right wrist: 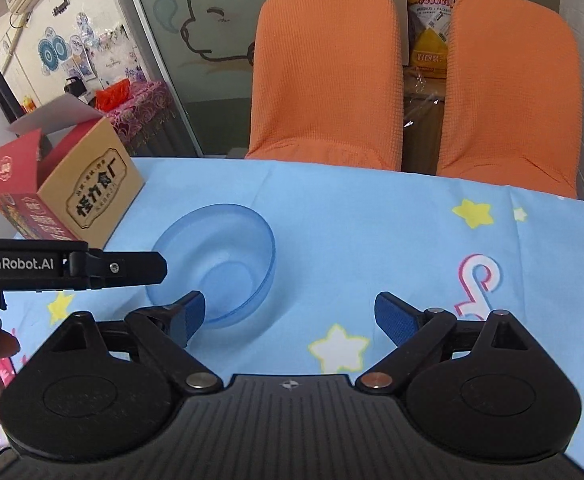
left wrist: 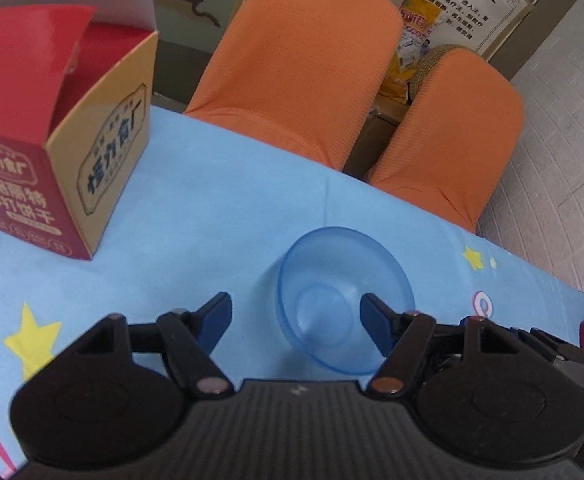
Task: Organize plates and bowls
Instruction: 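Move both tools to the clear blue plastic bowl, then close the right tool on the blue bowl rim while the left tool grips it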
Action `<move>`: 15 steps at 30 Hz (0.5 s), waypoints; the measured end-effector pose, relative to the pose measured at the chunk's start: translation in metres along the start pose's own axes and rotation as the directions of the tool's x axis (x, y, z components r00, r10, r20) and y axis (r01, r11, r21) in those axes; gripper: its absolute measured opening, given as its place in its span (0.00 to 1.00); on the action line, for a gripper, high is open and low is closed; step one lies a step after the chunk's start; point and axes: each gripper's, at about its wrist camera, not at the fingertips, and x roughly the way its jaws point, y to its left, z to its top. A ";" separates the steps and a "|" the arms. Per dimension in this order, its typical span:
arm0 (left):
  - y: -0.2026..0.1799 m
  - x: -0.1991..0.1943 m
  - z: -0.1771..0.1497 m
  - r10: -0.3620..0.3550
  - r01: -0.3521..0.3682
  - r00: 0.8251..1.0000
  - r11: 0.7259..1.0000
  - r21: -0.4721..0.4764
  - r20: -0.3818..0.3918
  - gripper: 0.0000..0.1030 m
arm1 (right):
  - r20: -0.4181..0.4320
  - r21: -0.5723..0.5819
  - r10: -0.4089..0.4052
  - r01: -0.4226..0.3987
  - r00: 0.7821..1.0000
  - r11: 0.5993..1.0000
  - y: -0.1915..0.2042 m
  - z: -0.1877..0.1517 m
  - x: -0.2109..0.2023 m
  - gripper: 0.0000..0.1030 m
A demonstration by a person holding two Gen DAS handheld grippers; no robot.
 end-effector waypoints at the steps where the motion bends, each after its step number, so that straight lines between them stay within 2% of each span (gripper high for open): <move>1: 0.000 0.006 0.002 0.004 -0.004 1.000 1.000 -0.001 -0.005 0.68 | -0.011 -0.006 -0.001 0.001 1.000 1.000 0.001 0.001 0.007 1.00; 7: -0.002 0.027 0.010 0.024 -0.023 0.999 1.000 0.019 -0.024 0.69 | -0.027 -0.037 0.020 -0.021 0.999 0.999 0.001 0.006 0.025 1.00; 10: -0.006 0.030 0.010 0.024 -0.024 1.000 0.999 0.042 -0.020 0.69 | -0.021 -0.058 0.017 -0.018 1.000 0.998 0.002 0.009 0.028 1.00; 15: -0.006 0.032 0.009 0.019 -0.018 1.000 0.998 0.061 -0.011 0.67 | -0.013 -0.093 0.058 -0.059 0.998 0.994 0.009 0.007 0.033 1.00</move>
